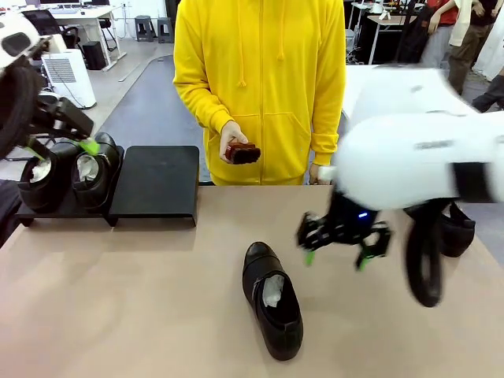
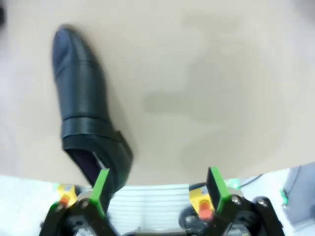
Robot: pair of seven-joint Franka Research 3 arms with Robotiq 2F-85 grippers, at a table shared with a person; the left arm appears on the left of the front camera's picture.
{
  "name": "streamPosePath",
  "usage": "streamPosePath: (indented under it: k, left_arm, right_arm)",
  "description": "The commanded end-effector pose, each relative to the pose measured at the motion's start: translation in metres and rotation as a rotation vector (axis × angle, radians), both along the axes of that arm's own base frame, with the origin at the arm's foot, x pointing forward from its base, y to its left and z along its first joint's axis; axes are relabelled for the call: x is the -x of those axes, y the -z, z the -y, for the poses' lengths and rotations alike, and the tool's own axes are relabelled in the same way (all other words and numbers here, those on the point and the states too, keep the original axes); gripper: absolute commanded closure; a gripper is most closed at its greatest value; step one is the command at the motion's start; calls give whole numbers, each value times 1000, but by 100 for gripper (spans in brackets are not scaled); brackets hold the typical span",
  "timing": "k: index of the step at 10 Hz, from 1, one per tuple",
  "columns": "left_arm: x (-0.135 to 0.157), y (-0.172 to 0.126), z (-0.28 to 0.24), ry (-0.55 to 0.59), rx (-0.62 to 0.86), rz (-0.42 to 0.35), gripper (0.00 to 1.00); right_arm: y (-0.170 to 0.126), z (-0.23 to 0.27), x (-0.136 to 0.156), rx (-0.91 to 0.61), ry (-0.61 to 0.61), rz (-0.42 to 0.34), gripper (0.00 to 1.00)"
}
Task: Organize the shoes by placing them on the stand.
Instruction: Place the Shoe from the middle of the table onto the Shoes Stand.
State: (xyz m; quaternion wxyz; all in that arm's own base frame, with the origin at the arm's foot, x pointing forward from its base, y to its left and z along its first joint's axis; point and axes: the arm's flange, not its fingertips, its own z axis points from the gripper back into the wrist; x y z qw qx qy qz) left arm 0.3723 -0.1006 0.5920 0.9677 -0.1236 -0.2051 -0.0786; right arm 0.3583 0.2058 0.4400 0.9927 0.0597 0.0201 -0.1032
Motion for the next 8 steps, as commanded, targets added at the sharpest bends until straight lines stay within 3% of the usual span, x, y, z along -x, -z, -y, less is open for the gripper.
streamPosePath:
  k: [1,2,3,4,5,6,8]
  left_arm:
    - [61,1,66,72,134,-68,0]
    - [78,-1,93,68,186,-192,0]
    - [95,-7,116,67,213,-242,0]
    - [96,-10,116,76,199,-212,0]
    - [66,-11,83,48,196,-71,0]
    - [110,-4,130,111,192,-214,0]
    - [97,-9,116,81,200,-181,0]
  right_arm:
    - [-9,51,10,3,192,12,0]
    - [-8,68,8,-13,263,3,0]
    - [-6,85,5,-31,334,-9,0]
    - [-5,95,4,-34,382,-28,0]
    - [-1,104,3,-26,458,-98,0]
    - [-8,103,4,-17,314,0,0]
    - [-8,103,4,-17,314,0,0]
